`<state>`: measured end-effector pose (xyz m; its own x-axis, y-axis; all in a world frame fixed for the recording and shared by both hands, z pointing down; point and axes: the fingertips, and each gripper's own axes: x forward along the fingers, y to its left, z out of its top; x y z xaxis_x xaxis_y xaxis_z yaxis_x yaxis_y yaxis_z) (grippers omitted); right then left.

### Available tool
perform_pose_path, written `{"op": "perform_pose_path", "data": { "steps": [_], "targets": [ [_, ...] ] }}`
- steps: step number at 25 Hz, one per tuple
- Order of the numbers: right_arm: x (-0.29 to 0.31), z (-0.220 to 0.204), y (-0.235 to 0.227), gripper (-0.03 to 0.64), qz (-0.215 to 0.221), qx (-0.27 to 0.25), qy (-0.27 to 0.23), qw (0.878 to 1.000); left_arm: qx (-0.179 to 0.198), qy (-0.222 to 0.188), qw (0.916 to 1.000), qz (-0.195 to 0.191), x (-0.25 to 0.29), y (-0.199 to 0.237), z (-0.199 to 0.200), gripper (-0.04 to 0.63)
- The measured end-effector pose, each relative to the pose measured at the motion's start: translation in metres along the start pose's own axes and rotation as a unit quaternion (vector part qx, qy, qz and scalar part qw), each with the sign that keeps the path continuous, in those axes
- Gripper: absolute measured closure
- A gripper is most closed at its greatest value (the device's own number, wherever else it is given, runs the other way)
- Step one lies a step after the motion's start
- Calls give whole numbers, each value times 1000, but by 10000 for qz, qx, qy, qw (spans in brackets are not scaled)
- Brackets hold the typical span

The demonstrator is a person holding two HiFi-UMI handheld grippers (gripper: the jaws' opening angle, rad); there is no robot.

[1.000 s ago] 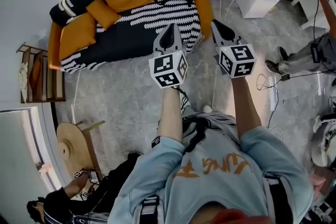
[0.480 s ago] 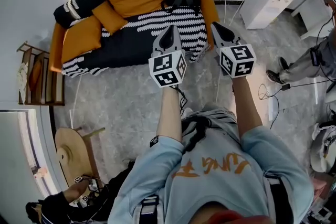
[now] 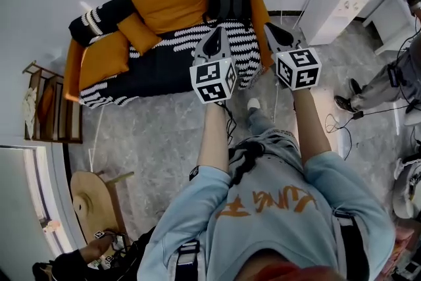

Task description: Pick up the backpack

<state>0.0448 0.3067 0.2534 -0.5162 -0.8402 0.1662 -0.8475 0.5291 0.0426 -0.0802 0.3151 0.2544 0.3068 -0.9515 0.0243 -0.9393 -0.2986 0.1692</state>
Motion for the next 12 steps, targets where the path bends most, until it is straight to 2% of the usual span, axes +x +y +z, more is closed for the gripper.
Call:
{"op": "perform_pose_path", "data": {
  "steps": [6, 12],
  "targets": [
    [39, 9, -14, 588, 135, 111, -214, 9996, 144, -95, 9998, 126, 28, 24, 10, 574],
    [104, 10, -44, 588, 344, 324, -303, 9984, -10, -6, 9997, 257, 83, 57, 3, 574]
  ]
}}
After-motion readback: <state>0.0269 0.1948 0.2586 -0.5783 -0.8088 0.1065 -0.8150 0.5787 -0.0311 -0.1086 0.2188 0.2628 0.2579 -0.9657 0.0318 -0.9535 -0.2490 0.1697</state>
